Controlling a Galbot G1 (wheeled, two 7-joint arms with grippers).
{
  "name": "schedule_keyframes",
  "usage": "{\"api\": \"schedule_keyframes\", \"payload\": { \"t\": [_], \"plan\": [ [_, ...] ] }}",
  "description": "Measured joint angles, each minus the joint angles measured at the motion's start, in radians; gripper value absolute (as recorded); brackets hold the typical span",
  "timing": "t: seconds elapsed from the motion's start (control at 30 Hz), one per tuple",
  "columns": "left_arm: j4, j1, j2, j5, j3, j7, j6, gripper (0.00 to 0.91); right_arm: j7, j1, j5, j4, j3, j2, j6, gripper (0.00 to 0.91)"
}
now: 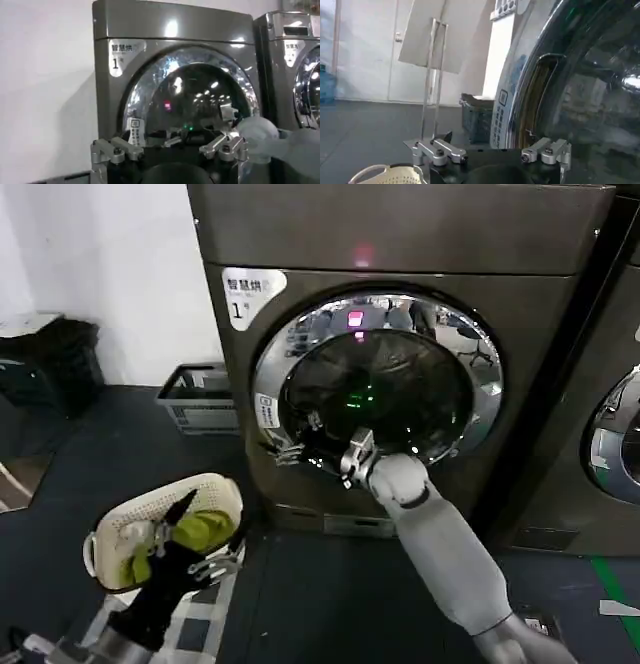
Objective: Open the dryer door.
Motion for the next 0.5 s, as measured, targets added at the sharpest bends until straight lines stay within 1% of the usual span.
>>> {"api": "schedule_keyframes", "payload": {
  "t": [0.13,0.23,0.4,0.5],
  "plan": [
    [0.008,-0.003,-0.001,-0.004,0.001,0.007,0.010,0.907,-0.024,0.006,0.005,-0.010,-0.006,0.003,-0.004,0.907],
    [0.010,-0.004,0.000,-0.008,0.001,0.009,0.022,0.907,-0.066,0.005,0.036,-0.007,-0.001,0.001,-0.020,0.907],
    [0.015,-0.008,0.001,-0.013,-0.004,0.013,0.043,0.907,-0.142,-0.010,0.053,0.013,0.014,-0.014,-0.008,0.907],
    [0.022,-0.014,0.007,-0.013,-0.008,0.013,0.050,0.907,-0.199,-0.020,0.089,0.028,0.021,-0.027,-0.001,0.907]
  ]
}}
